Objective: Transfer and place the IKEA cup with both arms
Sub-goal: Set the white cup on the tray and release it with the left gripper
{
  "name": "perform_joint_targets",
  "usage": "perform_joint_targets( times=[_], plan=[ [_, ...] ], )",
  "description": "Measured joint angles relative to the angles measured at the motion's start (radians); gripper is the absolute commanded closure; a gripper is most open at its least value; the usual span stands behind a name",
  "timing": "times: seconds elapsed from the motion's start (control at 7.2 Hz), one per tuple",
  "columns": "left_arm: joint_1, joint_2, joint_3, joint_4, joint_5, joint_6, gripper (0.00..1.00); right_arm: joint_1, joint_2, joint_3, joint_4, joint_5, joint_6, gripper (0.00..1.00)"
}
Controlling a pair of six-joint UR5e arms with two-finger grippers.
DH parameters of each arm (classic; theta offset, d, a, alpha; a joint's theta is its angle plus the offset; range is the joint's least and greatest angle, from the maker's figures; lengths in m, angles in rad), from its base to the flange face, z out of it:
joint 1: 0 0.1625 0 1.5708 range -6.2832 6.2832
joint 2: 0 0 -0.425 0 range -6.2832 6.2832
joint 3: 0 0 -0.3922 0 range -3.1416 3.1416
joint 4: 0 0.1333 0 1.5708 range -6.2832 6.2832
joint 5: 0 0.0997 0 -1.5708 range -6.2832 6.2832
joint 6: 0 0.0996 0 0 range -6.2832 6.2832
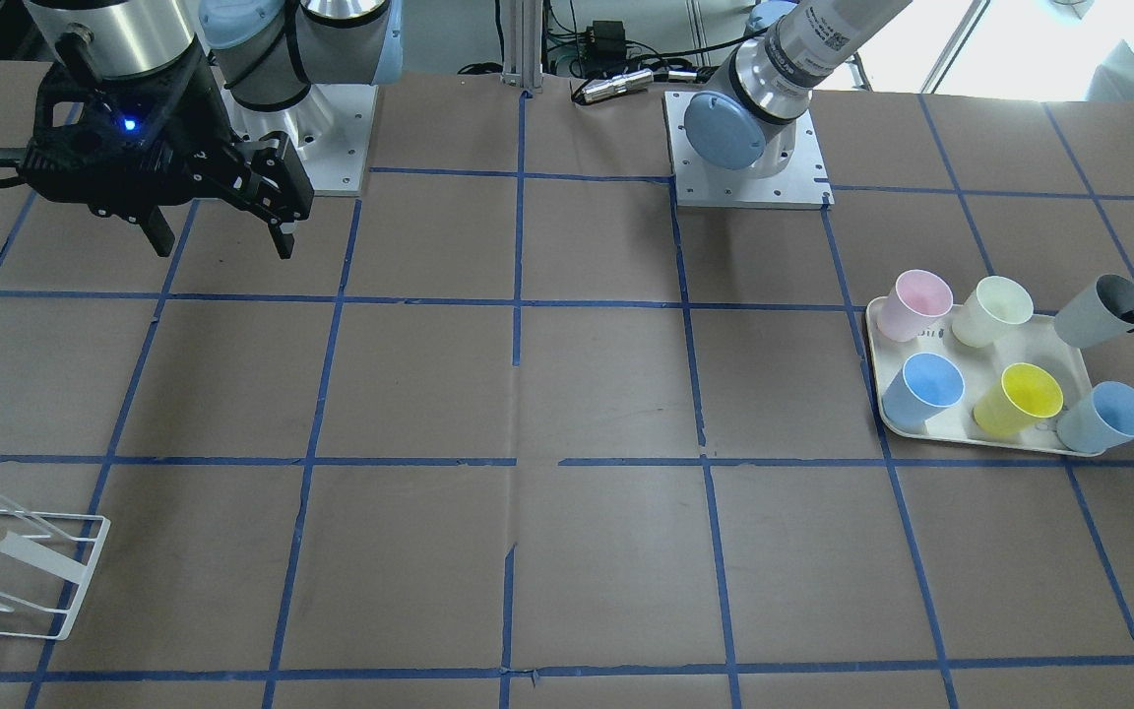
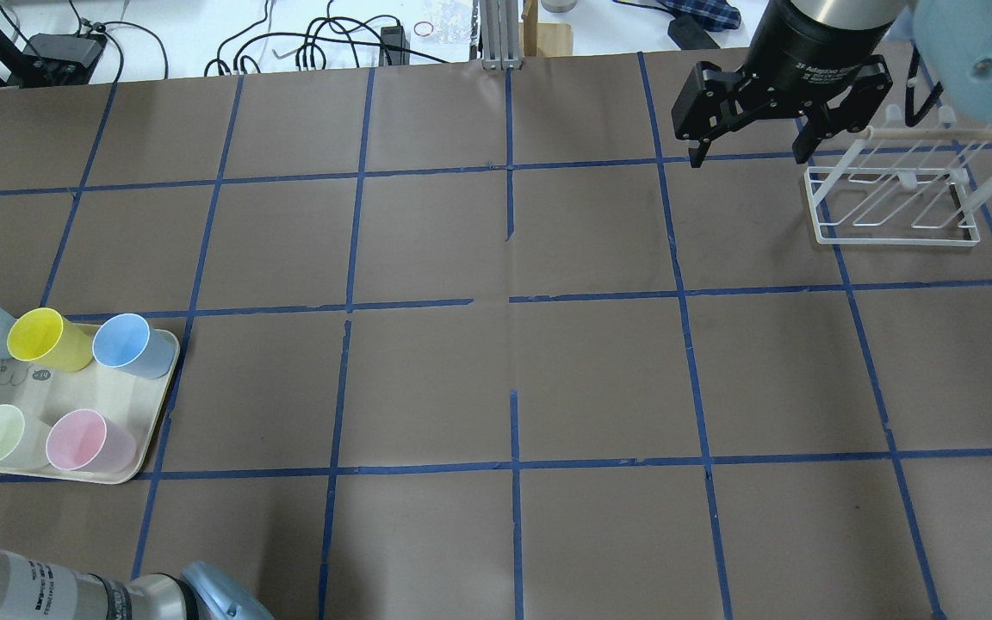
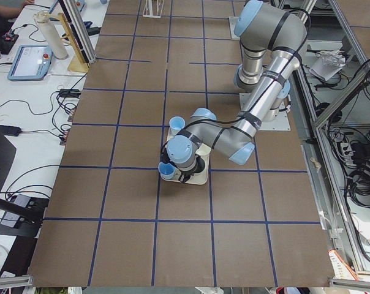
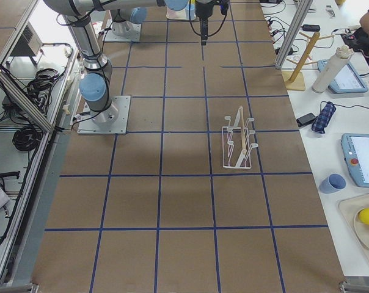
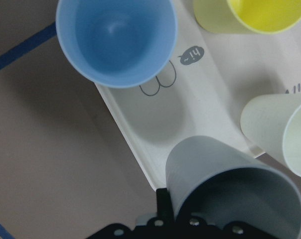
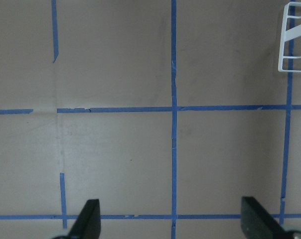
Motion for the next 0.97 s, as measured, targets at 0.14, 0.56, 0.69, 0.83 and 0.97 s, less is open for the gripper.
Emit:
perform_joint_targets(
  times=[0.14,0.56,0.69,0.83,0.97],
  plan=[
    [0.005,0.000,-0.012,0.005,0.000,0.004,1.00,0.009,-0.001,0.004,-0.013,-0.019,-0.001,0.00],
    [0.020,0.000,-0.062,0.084,0.000,0.017,1.00,0.014,-0.030,0.073,-0.030,-0.024,-0.007,0.00],
    [0.022,-0.003,-0.067,0.097,0.001,0.019,1.00,0.014,-0.039,0.086,-0.034,-0.025,-0.013,0.00],
    [0.023,-0.006,-0.070,0.103,0.001,0.020,1.00,0.013,-0.041,0.088,-0.036,-0.021,-0.015,0.00],
    [0.023,-0.010,-0.072,0.106,0.001,0.018,1.00,0.012,-0.040,0.085,-0.038,0.002,-0.008,0.00]
  ],
)
